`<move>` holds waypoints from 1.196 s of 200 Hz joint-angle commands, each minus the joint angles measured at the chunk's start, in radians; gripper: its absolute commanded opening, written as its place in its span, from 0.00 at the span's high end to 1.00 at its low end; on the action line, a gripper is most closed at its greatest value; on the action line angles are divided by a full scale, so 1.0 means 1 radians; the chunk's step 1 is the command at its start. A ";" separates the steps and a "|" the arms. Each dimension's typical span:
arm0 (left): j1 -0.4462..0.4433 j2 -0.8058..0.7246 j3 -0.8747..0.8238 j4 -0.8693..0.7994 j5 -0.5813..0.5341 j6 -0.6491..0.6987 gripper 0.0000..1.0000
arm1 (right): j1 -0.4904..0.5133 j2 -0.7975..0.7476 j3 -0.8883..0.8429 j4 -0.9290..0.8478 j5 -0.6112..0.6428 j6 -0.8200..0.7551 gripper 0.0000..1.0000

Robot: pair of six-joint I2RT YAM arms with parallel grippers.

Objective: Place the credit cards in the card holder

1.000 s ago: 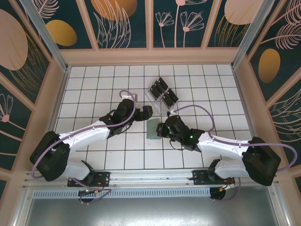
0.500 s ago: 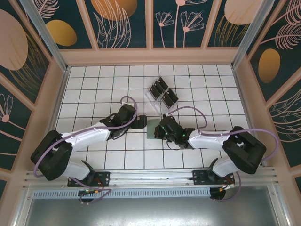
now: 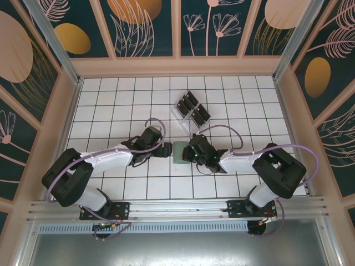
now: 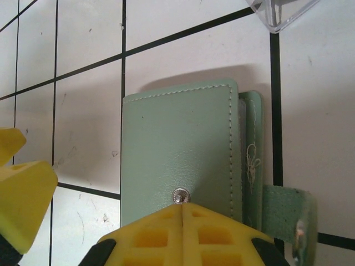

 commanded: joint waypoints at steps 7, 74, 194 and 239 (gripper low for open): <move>0.000 0.031 0.013 0.035 0.009 0.032 0.02 | -0.009 0.027 -0.011 0.033 -0.004 -0.009 1.00; -0.002 0.103 0.081 0.074 0.029 0.061 0.02 | -0.017 0.034 -0.014 0.040 -0.005 -0.008 1.00; -0.013 0.202 0.126 0.116 0.013 0.088 0.01 | -0.020 0.035 -0.020 0.052 -0.004 0.000 1.00; -0.039 0.219 0.128 0.090 -0.087 0.089 0.02 | -0.020 0.015 -0.007 0.033 -0.031 -0.006 1.00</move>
